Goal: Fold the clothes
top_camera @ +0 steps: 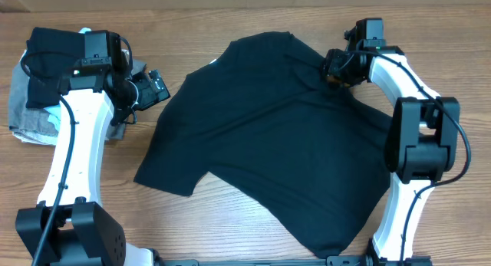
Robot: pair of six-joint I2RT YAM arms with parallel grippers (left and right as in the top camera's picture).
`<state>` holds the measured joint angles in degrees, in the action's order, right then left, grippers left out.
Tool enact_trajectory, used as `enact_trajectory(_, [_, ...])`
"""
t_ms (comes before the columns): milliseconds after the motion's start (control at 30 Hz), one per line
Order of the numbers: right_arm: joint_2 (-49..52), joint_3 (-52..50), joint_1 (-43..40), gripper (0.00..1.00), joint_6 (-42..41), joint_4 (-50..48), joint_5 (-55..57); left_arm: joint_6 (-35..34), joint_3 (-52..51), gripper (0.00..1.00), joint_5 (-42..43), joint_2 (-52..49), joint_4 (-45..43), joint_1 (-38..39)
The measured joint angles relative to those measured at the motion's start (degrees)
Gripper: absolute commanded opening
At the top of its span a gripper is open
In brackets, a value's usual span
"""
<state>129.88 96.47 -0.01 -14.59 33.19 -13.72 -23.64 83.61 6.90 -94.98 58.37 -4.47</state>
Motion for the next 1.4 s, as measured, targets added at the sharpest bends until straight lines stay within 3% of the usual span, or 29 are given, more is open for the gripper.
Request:
enact_trajectory(200, [0.5,0.1,0.0,0.58,-1.0,-1.4,0.4,0.0,0.0,1.00,0.0,0.0,0.0,0.0])
enact_trajectory(633, [1.0,0.2,-0.5,0.04,-1.9,-5.1,0.6,0.0,0.0,1.00,0.0,0.0,0.0,0.0])
enact_trajectory(1100, [1.0,0.2,-4.5,0.04,-2.1,-13.2,0.7,0.0,0.0,1.00,0.0,0.0,0.0,0.0])
enact_trajectory(1400, [1.0,0.2,-6.9,0.04,-1.9,-15.2,6.7,0.0,0.0,1.00,0.0,0.0,0.0,0.0])
